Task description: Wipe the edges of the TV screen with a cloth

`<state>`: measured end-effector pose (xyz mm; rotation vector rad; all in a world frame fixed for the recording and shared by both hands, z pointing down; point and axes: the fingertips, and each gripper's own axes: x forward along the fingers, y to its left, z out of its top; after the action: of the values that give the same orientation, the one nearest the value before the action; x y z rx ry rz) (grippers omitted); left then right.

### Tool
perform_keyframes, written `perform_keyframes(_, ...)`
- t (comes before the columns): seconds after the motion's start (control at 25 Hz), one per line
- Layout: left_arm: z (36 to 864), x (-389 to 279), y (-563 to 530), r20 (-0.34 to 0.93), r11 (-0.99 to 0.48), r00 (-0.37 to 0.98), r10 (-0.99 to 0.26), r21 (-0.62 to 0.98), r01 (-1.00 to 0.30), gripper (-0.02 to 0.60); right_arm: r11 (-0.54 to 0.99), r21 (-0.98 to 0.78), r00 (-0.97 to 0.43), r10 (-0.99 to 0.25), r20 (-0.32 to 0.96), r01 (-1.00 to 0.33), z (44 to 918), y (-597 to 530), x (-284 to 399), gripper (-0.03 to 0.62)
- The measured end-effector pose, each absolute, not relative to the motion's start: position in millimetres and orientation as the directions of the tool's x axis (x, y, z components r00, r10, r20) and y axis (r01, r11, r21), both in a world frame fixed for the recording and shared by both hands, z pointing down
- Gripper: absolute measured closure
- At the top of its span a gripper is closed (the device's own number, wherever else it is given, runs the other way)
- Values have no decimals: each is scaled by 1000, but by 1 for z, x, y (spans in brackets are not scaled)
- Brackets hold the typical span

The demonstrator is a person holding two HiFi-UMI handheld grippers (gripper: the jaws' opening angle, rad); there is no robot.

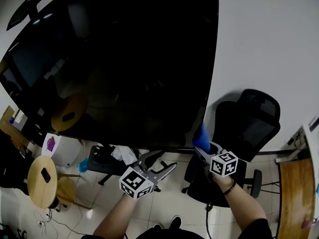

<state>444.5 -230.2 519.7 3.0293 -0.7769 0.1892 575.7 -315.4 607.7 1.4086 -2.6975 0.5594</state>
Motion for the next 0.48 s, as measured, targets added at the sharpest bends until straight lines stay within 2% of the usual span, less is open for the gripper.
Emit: perform_keyframes(0.48,560,445,-226,184,-875,865,-467,43,-481,322,468,-348,-571,-758,315,-813,675,-308,574,382)
